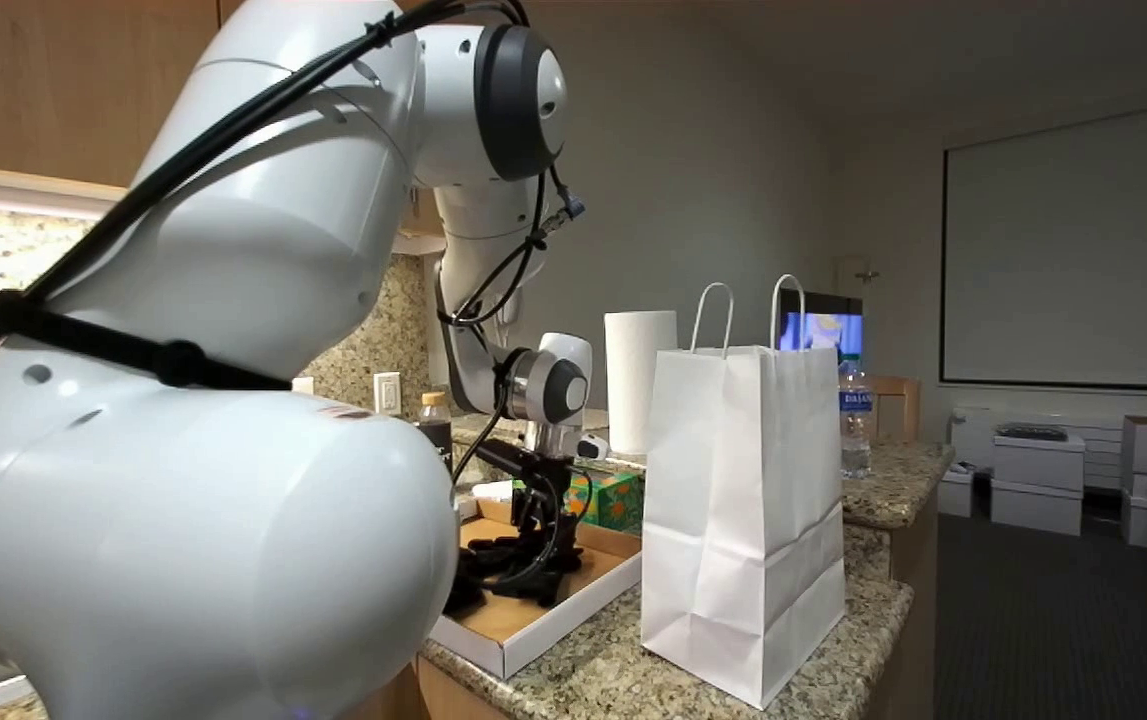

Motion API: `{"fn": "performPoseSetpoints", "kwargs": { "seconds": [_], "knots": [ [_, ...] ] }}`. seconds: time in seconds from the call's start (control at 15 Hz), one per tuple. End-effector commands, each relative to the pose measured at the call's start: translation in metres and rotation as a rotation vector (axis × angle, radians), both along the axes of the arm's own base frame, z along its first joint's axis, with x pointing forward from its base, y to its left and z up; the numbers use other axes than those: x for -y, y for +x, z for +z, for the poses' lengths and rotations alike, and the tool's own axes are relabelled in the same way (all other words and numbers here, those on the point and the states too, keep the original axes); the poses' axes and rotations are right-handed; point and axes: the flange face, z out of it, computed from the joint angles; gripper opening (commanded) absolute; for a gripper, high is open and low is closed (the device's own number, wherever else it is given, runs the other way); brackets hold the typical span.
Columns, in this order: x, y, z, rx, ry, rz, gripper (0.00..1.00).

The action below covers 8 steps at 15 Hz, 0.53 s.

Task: Remove all the objects from the tray and put them in the carrier bag

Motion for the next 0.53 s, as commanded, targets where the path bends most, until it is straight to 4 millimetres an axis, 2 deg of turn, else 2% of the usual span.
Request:
{"fn": "performPoseSetpoints", "kwargs": {
  "seconds": [0.0, 0.13, 0.47],
  "knots": [
    [0.008, -0.015, 0.010, 0.017, -0.067, -0.076, 0.23],
    [0.007, -0.018, 0.016, 0.019, -0.111, -0.095, 0.11],
    [-0.007, -0.036, 0.026, 0.004, -0.196, -0.094, 0.10]
  ]
}}
